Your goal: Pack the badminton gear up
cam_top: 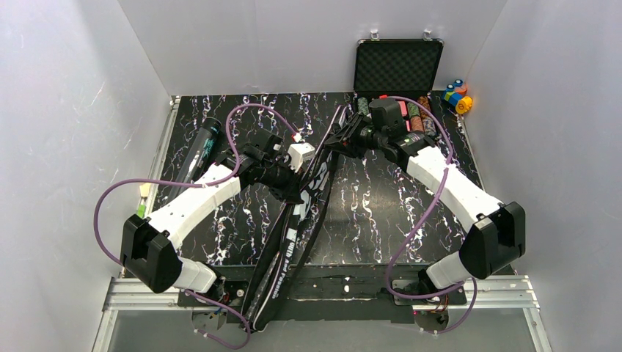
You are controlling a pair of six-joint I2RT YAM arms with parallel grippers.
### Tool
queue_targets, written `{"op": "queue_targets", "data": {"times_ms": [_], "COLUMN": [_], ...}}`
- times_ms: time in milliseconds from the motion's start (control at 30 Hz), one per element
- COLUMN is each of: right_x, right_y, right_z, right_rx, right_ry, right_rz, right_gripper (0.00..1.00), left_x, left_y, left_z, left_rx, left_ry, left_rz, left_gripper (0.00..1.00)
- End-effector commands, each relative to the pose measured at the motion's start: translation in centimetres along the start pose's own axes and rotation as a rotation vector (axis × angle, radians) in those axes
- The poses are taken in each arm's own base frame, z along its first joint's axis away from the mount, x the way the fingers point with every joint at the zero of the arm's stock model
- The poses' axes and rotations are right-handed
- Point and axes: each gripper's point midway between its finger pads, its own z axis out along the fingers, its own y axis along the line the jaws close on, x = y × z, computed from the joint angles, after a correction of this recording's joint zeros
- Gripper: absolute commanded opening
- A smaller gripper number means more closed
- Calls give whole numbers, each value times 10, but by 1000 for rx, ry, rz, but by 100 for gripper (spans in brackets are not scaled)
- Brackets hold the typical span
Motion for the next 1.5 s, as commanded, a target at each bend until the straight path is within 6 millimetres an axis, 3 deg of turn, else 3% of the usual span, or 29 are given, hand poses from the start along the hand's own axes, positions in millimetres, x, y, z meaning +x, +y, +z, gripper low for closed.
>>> {"op": "queue_targets", "data": {"times_ms": [0,167,400,1000,1300,1467], "right_x": [-11,-20,-28,-43,-46,-44], "right_y": [30,43,46,34,35,35], "right_z": [-15,-13,-5,9,11,10], "right_rx": [-97,-132,-133,-54,-54,-60], "right_ry": [-57,-67,-76,-84,-87,-80], "right_rz": [-11,11,35,33,33,33], "right_gripper": [37,40,39,31,20,7], "left_x": [-22,-20,-19,-22,-21,-20], "left_y": [-12,-12,-14,-16,-18,-18], "left_z": [-17,-17,-18,-21,-20,-20], "left_rx": [14,15,17,23,34,32], "left_ry": [-105,-103,-106,-118,-116,-114], "left_rz": [80,79,82,86,87,90], "left_gripper": [0,0,0,0,0,0]}}
